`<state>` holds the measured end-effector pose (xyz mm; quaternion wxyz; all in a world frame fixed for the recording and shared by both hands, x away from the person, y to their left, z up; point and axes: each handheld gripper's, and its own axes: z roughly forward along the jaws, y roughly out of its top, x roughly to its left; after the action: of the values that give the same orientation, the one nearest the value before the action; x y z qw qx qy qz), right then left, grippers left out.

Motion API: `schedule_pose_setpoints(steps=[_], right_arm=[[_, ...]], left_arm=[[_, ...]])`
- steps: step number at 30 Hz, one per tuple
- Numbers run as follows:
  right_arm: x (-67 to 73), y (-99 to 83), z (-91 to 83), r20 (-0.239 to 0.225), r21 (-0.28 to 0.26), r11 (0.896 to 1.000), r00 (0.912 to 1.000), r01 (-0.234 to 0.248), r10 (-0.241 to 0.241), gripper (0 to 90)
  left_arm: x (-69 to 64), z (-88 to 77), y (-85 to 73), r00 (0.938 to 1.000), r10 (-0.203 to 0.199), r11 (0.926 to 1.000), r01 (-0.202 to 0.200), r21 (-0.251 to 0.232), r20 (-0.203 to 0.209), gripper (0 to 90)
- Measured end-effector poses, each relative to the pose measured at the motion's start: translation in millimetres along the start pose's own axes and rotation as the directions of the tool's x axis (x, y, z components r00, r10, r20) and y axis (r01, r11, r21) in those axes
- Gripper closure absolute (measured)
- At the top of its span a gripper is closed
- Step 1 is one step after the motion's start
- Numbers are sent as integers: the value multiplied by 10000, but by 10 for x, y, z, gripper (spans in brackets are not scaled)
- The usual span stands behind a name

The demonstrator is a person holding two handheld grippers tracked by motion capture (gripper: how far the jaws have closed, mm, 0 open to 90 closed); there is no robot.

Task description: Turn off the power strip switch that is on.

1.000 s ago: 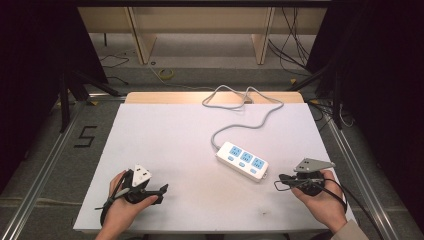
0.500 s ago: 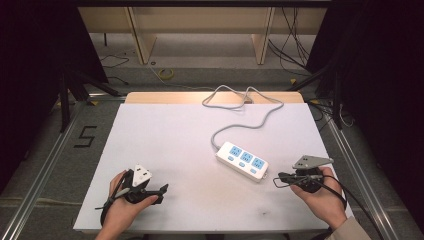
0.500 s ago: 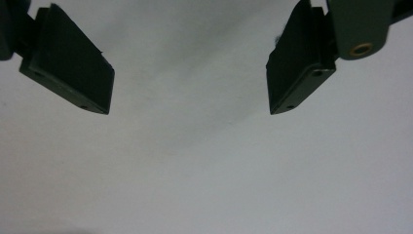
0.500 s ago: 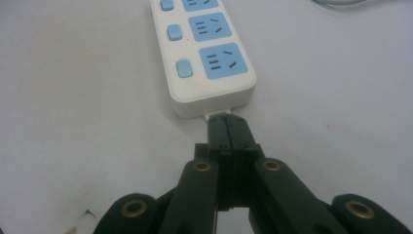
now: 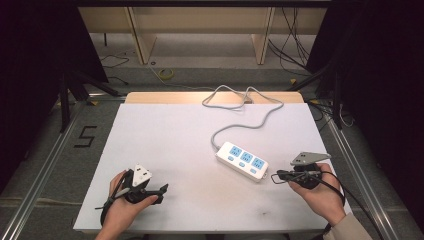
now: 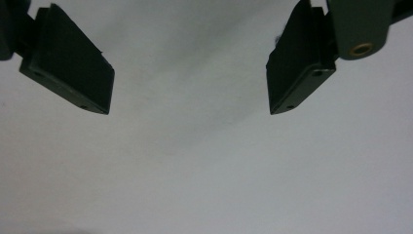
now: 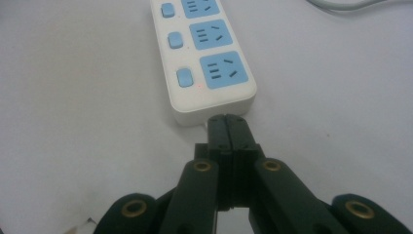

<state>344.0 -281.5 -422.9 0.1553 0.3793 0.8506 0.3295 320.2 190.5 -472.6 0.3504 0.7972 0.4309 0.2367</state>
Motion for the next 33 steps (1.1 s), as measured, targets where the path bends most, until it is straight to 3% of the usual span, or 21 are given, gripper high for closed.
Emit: schedule_pose_setpoints(steps=[33], right_arm=[[-9, 173, 67, -190, 299, 9995, 9998, 105, -99, 900]], left_arm=[[-2, 2, -1, 10000, -15, 10000, 15, 9, -13, 175]])
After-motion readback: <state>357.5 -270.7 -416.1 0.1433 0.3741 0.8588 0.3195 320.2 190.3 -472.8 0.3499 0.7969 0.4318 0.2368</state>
